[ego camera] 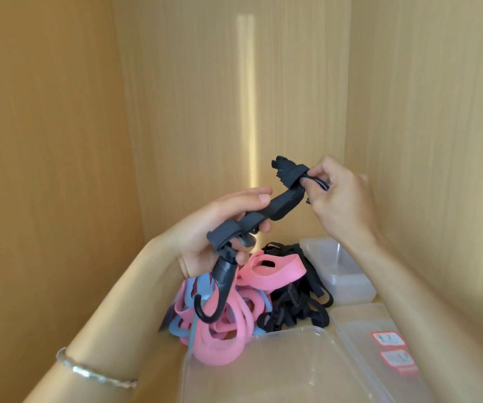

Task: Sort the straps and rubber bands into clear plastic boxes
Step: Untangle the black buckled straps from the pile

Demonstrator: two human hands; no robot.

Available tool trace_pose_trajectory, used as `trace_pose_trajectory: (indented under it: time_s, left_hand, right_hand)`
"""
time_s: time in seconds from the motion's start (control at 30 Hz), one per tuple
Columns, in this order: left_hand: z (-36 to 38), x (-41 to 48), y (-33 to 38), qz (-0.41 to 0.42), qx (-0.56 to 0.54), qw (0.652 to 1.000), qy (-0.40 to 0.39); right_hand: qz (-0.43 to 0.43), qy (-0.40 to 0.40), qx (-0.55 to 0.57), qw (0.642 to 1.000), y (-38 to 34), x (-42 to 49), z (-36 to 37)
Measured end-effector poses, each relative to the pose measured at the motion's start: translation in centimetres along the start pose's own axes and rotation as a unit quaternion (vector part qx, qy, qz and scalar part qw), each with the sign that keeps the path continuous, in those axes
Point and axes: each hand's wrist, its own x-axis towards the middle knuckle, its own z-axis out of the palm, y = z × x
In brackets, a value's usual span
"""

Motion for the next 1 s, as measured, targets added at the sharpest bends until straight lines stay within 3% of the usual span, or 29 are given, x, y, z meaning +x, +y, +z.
trace_pose_trajectory:
  time_s: [0.17, 0.27, 0.37, 0.47, 0.73, 0.9, 1.0]
  left_hand:
    - [-0.4, -0.5, -0.3, -0.062, 0.104, 0.992, 0.045]
    - [-1.7, 0.0, -1.0, -0.104, 0.231, 0.961, 0.111]
    - [-2.2, -0.1, -1.3, -0.139, 0.290, 0.935, 0.147]
    - [-2.2, -0.3, -1.5, -0.163, 0.280, 0.936, 0.137]
    - [-3.6, -0.2, -1.9, -0.109, 0.214, 0.963, 0.124]
    - [-5.3, -1.0, -2.1, -0.106, 0.113, 0.987, 0.045]
    - [-5.3, -1.3, -1.9, -0.105, 0.167, 0.980, -0.019]
  right_hand:
    - [0.050, 0.003, -0.024, 0.998, 1.8, 0.2, -0.3]
    - [0.069, -0.006, -0.027, 0.997, 2.2, 0.0, -0.2]
    - [0.078, -0.014, -0.033, 0.996, 2.2, 0.0, 0.4]
    - [0.101, -0.001, -0.022, 0.995, 2.6, 0.3, 0.3]
    - [0.167, 0.044, 0.063, 0.983, 2.7, 1.2, -1.2]
    - [0.200, 0.058, 0.102, 0.973, 2.4, 1.3, -1.9]
    - [0.195, 0.049, 0.097, 0.975, 2.4, 1.0, -1.2]
